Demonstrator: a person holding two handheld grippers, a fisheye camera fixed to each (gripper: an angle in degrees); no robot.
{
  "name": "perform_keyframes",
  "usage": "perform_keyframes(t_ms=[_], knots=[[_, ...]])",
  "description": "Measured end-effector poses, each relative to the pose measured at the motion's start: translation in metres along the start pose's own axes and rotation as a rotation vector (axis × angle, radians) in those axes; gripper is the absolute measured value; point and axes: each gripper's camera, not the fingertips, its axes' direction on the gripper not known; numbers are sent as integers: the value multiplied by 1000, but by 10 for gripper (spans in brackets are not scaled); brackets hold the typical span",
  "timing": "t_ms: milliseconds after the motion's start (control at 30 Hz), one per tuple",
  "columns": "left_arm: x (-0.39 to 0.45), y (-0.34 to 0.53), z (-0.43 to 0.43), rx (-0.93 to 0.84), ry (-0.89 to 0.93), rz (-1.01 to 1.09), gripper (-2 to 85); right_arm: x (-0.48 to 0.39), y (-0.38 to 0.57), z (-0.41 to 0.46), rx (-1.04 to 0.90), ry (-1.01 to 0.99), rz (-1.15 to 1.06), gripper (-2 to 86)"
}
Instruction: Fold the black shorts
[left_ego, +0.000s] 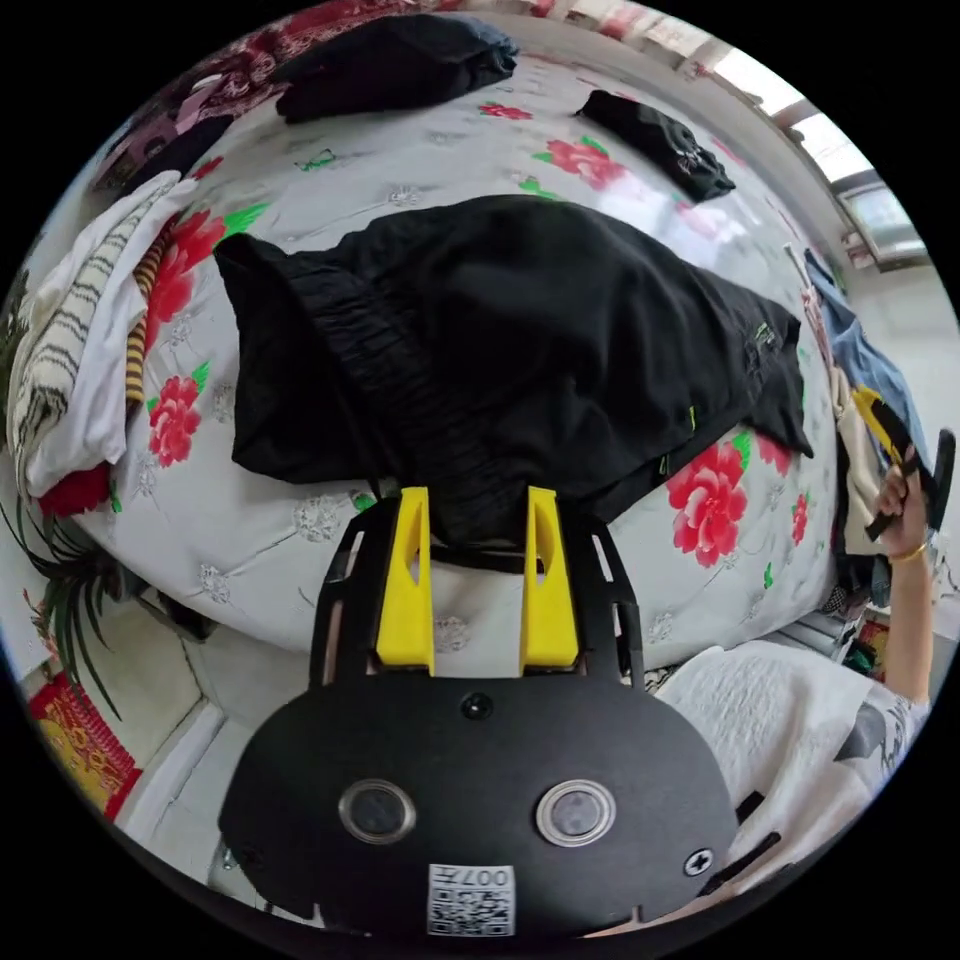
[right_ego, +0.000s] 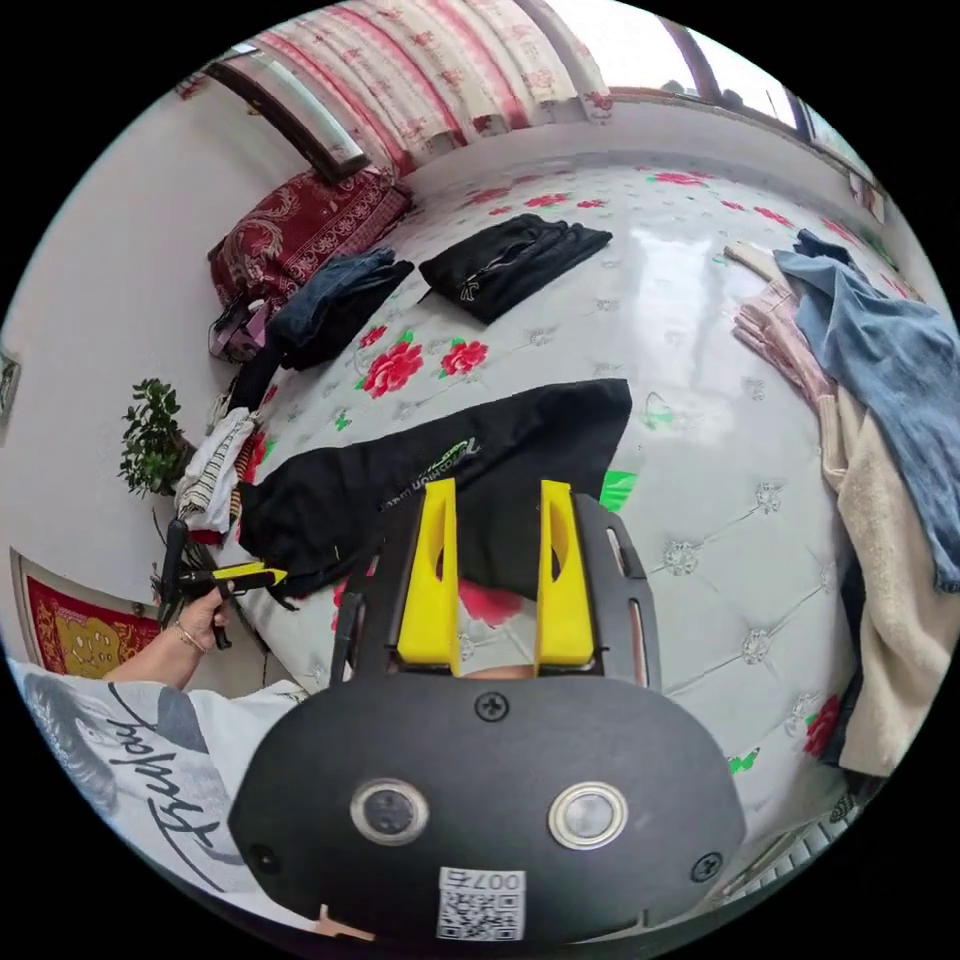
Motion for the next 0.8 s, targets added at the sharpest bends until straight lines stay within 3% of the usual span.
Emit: perform_keyframes(t_ms=[133, 400, 467, 633, 800], knots=[[4, -2, -17, -28, -9, 66, 108, 36, -49, 10, -3, -64, 135, 87], [-62, 20, -134, 27, 341, 104, 82, 106, -116, 67, -118, -214, 408, 28], [-98, 20, -165, 72, 445, 50, 33, 111, -129, 63, -103, -303, 405, 11], [-142, -16, -220, 305, 615, -23, -6, 92, -171, -24, 98, -434, 223, 0], [-109, -70, -319, 560, 650, 125, -9, 47, -185, -204, 408, -429, -73, -2]])
